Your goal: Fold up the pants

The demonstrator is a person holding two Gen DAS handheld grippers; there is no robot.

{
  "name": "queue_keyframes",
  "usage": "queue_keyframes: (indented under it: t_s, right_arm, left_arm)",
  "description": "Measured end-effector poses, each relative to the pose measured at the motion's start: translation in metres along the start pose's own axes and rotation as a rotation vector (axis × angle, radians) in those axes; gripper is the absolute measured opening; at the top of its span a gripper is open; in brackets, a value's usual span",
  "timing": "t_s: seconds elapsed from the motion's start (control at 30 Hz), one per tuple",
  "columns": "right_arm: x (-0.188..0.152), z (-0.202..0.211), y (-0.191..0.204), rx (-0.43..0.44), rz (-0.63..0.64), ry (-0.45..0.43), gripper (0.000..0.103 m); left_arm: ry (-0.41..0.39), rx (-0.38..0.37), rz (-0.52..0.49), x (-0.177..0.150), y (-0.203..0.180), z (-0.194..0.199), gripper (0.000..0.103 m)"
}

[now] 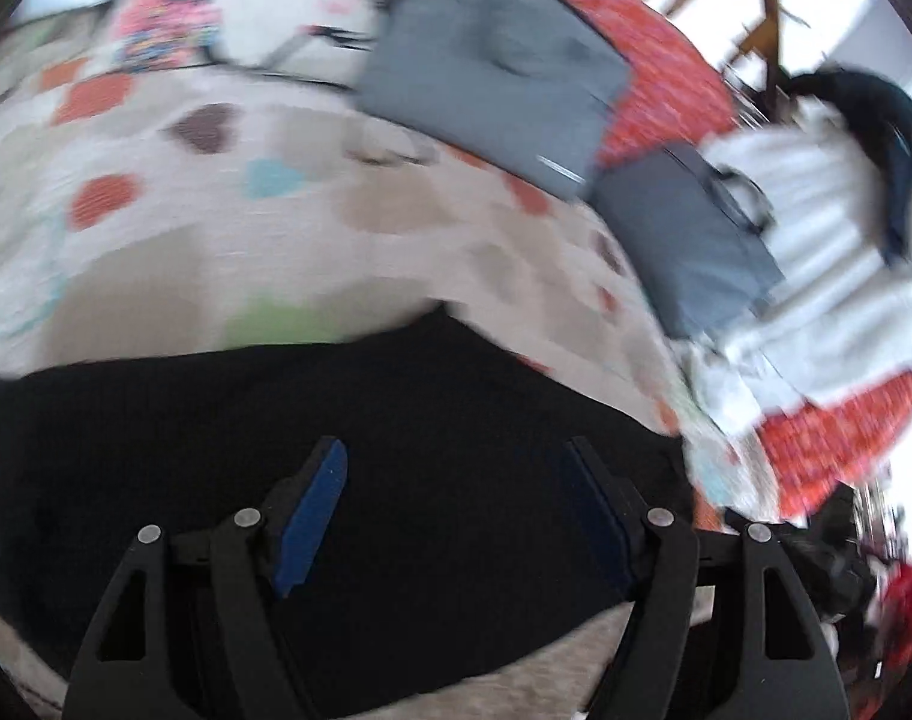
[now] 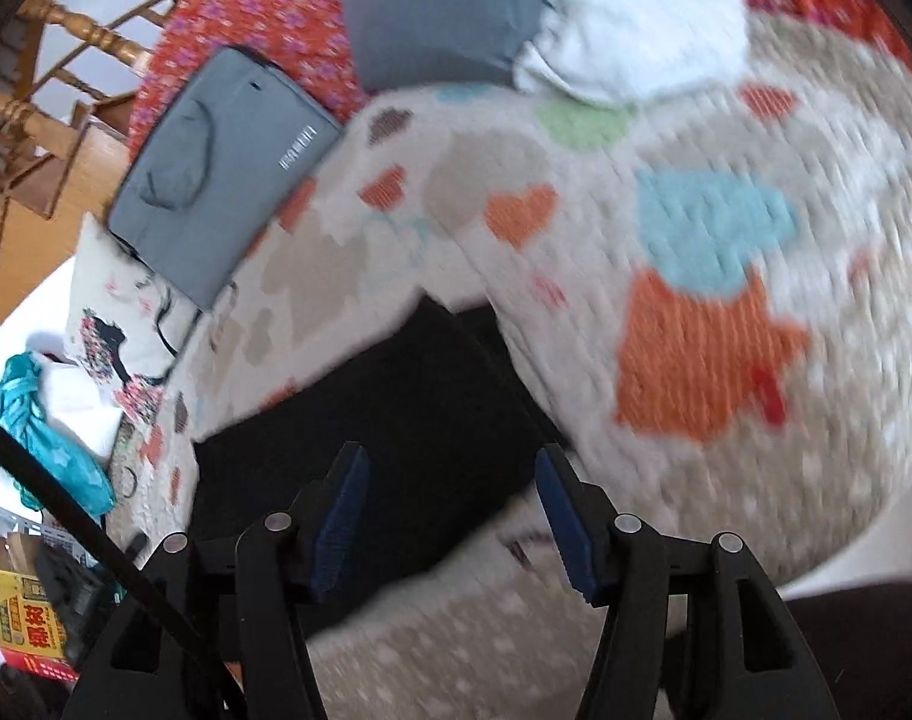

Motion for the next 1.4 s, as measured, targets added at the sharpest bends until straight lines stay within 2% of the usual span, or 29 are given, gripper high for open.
queue_keyframes:
  t_s: [0.1, 0.17, 0.27, 0.4, 0.47, 0.63, 0.97, 1.0, 1.03, 1.07, 1.1, 1.13, 1.2, 1.27, 1.4]
  right_arm:
    - [-0.014, -0.018, -0.01, 0.029, -0.025, 0.076, 0.063]
    - [-0.014, -0.031, -0.015, 0.036, -0.043, 0.089, 0.063]
    - [-0.011, -0.043, -0.015, 0.053, -0.048, 0.078, 0.063]
    - [-0.012, -0.048, -0.015, 0.08, -0.035, 0.035, 0.071]
    - [-0.012, -0.049, -0.018, 0.1, -0.034, 0.015, 0.072]
    - [-0.011, -0.049, -0.017, 0.141, -0.036, -0.012, 0.079]
    - [0.002, -0.059, -0.002, 0.11, 0.029, -0.056, 0.08]
    - [0.004, -0.061, 0.0, 0.1, 0.038, -0.059, 0.077]
    - [0.005, -0.062, 0.002, 0.088, 0.052, -0.059, 0.07]
    - [0.007, -0.063, 0.004, 0.073, 0.071, -0.056, 0.062]
    - [0.009, -0.064, 0.006, 0.06, 0.086, -0.049, 0.044]
    - [0.009, -0.065, 0.009, 0.062, 0.093, -0.045, 0.03]
    - [0.009, -0.067, 0.02, 0.086, 0.126, -0.028, 0.015]
    - [0.003, -0.068, 0.042, 0.071, 0.227, -0.034, 0.015]
    - [-0.01, -0.071, 0.086, 0.09, 0.391, -0.015, 0.015]
  left_arm:
    - [0.098, -0.066, -0.109, 0.0, -0.05, -0.022, 0.073]
    - [0.159, -0.099, -0.191, 0.003, -0.09, -0.042, 0.073]
    - [0.221, -0.091, -0.274, 0.007, -0.137, -0.074, 0.073]
    - [0.3, -0.085, -0.363, 0.007, -0.197, -0.119, 0.073]
    - [0.327, -0.069, -0.411, 0.001, -0.218, -0.137, 0.073]
    - [0.378, -0.026, -0.521, -0.009, -0.253, -0.18, 0.073]
    - [0.448, 0.046, -0.81, -0.041, -0.297, -0.238, 0.073]
    - [0.45, 0.047, -0.818, -0.042, -0.299, -0.24, 0.073]
    - [0.451, 0.05, -0.813, -0.042, -0.299, -0.239, 0.069]
    - [0.446, 0.046, -0.804, -0.04, -0.298, -0.236, 0.036]
    - [0.448, 0.042, -0.799, -0.039, -0.296, -0.234, 0.018]
    - [0.447, 0.044, -0.781, -0.037, -0.293, -0.231, 0.015]
    - [0.411, 0.016, -0.738, -0.031, -0.283, -0.217, 0.013]
    - [0.376, 0.001, -0.696, -0.025, -0.272, -0.2, 0.013]
    - [0.306, -0.054, -0.543, -0.004, -0.234, -0.153, 0.013]
Point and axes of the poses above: each gripper's, at about its wrist camera, not at the fingertips, and z roughly against the way its jaws point, y to its left, x to its top, the point moved 4 cm from there along -z, roughly the way its jaws point, and after that the axes turned 9 degrees about x, right-handed, at the moved point
